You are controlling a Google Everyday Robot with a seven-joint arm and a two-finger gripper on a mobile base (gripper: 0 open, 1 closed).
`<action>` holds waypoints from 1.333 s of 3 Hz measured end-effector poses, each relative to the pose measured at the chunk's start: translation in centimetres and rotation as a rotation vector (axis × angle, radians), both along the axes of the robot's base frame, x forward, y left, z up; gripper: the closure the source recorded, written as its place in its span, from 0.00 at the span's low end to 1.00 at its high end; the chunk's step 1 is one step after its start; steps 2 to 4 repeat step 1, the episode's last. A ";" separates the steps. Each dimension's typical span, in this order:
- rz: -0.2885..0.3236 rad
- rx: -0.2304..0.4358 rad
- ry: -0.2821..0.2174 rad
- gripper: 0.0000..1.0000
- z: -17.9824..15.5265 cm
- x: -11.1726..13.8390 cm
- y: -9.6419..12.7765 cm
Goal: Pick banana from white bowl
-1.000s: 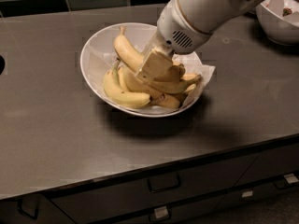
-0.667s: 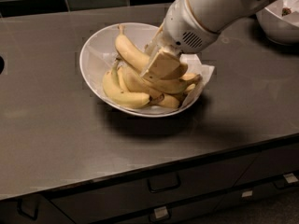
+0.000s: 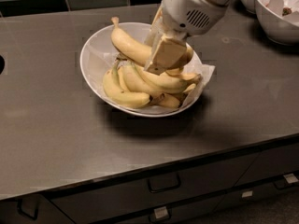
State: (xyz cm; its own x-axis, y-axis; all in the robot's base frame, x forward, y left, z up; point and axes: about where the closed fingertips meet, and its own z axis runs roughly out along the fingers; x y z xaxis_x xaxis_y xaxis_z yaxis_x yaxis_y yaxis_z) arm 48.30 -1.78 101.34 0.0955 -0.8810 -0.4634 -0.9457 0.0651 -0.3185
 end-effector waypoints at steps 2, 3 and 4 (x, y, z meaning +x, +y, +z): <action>0.003 -0.006 0.004 1.00 0.0 -0.2 0.0; 0.003 -0.006 0.004 1.00 0.0 -0.2 0.0; 0.003 -0.006 0.004 1.00 0.0 -0.2 0.0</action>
Offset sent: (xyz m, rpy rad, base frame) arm 0.0000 0.0000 0.0000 0.0000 0.0000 0.0000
